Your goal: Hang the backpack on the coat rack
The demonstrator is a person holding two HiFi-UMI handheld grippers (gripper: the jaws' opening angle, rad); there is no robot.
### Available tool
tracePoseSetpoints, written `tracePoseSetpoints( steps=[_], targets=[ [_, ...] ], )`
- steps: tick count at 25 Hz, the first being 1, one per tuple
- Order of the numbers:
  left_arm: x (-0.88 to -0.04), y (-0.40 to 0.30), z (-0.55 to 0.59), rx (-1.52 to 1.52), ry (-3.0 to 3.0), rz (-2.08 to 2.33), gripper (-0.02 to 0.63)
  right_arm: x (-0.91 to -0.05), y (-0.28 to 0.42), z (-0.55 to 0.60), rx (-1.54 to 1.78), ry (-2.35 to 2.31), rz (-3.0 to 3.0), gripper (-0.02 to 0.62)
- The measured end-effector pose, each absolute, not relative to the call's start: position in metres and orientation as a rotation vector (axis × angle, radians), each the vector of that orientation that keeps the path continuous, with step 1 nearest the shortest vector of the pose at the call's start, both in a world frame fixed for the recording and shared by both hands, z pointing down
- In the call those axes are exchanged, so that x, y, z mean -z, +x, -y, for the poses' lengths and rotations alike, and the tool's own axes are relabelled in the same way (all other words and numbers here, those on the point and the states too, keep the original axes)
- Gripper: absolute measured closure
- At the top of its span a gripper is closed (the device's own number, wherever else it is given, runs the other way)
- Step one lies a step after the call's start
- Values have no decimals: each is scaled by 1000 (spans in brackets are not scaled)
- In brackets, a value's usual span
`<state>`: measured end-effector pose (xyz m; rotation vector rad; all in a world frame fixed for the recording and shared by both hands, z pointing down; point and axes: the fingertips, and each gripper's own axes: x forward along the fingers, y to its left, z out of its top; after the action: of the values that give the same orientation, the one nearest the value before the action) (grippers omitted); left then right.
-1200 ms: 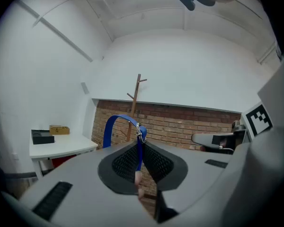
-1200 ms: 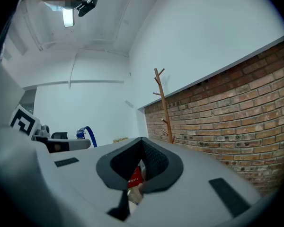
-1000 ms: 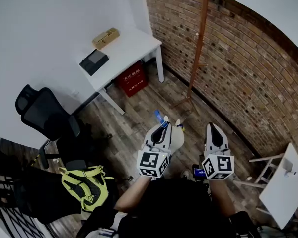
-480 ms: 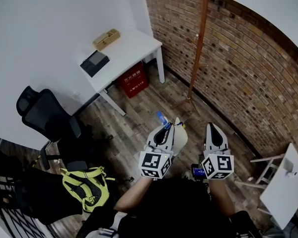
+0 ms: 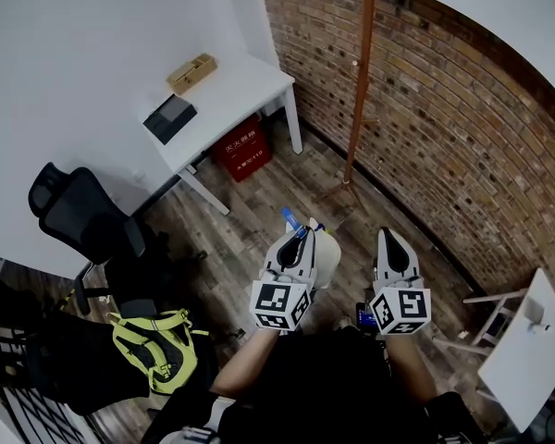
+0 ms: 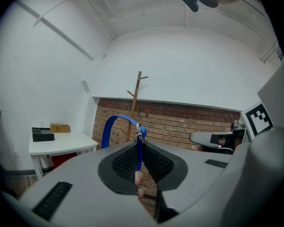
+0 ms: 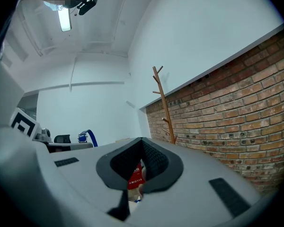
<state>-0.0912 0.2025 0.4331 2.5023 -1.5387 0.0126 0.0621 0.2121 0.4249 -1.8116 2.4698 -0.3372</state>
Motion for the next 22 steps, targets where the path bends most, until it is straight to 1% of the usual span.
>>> tracePoseSetpoints(
  steps=[11, 22],
  targets=[
    [-439, -79, -185, -47, 2440, 1627, 578, -425, 78, -187, 327, -1732, -2534, 583],
    [-438, -83, -150, -86, 2538, 1499, 578, -429, 49, -152, 343, -1795, -2487, 583]
  ],
)
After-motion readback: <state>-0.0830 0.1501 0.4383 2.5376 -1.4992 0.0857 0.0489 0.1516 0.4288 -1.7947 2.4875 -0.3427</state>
